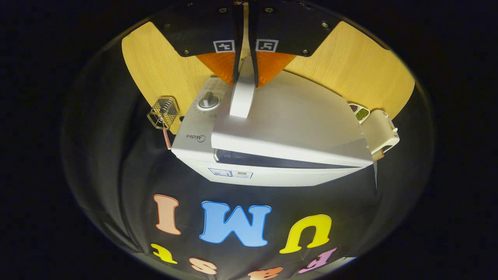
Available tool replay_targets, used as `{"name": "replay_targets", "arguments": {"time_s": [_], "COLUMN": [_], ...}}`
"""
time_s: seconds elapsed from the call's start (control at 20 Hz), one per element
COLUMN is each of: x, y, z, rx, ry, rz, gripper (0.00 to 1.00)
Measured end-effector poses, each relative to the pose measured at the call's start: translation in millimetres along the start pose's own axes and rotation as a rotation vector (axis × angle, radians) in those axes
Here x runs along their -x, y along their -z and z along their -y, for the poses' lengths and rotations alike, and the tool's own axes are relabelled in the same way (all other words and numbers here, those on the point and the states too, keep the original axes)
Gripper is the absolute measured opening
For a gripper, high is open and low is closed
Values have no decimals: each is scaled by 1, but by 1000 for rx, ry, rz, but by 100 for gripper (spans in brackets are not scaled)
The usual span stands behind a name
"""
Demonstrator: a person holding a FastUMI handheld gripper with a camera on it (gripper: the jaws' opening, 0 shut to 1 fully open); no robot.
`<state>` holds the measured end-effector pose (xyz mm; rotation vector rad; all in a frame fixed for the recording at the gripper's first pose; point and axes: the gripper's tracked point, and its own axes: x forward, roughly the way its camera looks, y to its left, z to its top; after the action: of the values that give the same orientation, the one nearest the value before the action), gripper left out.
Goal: Open the microwave, put the food inside, and close the microwave door.
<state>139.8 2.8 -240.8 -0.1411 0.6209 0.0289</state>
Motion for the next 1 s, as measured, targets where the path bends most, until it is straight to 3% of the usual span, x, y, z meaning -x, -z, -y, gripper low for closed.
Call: {"name": "replay_targets", "arguments": {"time_s": [1.0], "x": [105], "y": [53], "z": [-75], "rx": [52], "ry": [-122], "rz": [-102], "gripper": [8]}}
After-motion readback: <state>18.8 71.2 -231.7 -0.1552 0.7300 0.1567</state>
